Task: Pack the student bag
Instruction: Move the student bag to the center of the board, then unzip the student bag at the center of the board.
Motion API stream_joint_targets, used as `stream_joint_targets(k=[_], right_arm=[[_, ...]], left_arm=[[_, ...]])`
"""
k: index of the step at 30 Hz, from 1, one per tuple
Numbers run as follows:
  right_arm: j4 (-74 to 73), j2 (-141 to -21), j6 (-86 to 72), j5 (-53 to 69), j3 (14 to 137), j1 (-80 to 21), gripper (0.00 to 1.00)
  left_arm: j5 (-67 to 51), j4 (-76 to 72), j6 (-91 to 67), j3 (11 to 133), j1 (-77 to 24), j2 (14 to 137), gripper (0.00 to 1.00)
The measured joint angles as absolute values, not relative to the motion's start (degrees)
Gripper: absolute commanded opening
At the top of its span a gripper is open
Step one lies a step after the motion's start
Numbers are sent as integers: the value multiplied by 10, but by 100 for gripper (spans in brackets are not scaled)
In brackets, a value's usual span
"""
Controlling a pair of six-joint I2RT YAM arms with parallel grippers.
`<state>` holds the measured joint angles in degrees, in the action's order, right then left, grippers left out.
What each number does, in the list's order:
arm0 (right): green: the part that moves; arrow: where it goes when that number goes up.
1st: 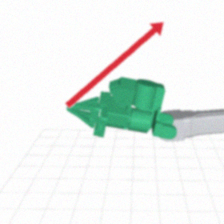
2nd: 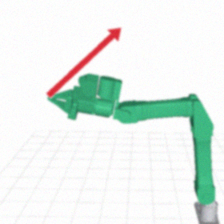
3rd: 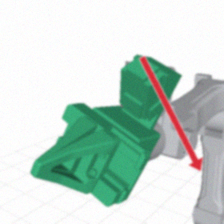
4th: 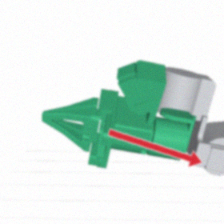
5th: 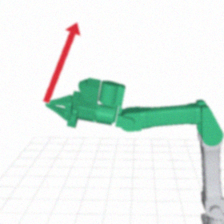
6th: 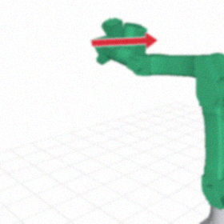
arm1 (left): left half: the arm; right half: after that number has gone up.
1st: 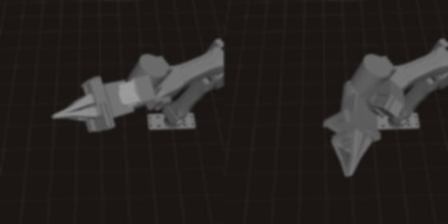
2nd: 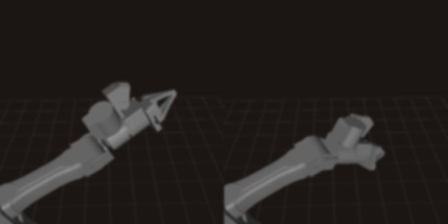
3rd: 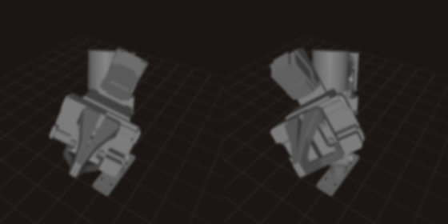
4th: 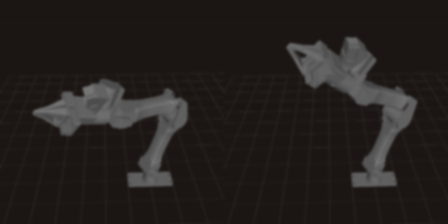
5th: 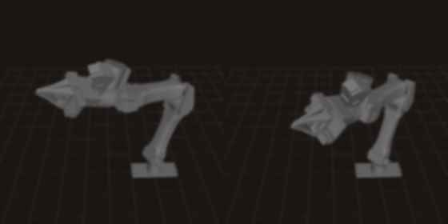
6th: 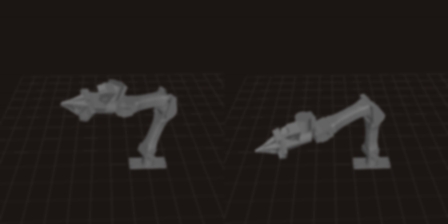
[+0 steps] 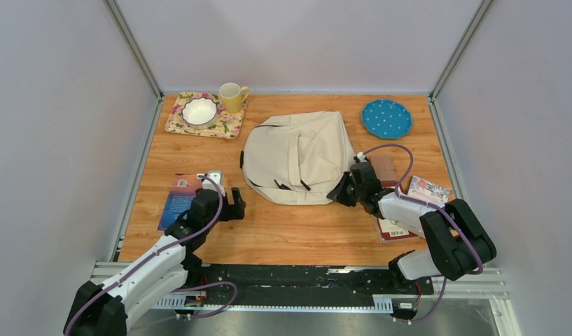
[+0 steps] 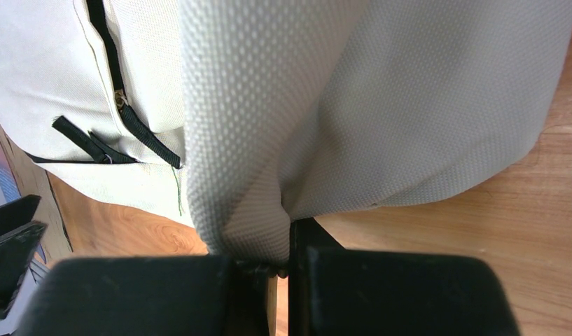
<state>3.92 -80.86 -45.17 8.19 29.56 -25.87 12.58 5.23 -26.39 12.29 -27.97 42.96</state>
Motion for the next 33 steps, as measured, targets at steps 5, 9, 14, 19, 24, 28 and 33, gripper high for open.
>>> stream_joint_targets(k=[5, 9, 14, 19, 24, 28, 33], right_arm=[[40, -810, -453, 82, 296, -259, 0], [42, -810, -458, 81, 296, -265, 0], [45, -810, -469, 74, 296, -281, 0], [49, -810, -481, 71, 294, -290, 0], [50, -810, -485, 70, 294, -297, 0], [50, -810, -487, 68, 294, -301, 0], [50, -811, -491, 64, 294, -306, 0]], left_arm=[[44, -11, -296, 135, -283, 415, 94], [11, -67, -326, 156, -295, 461, 93], [-3, -98, -351, 226, -313, 590, 87], [-5, -120, -372, 277, -322, 674, 78], [-4, -121, -381, 314, -330, 736, 72], [-4, -116, -383, 330, -334, 767, 70], [-4, -109, -389, 342, -335, 804, 64]])
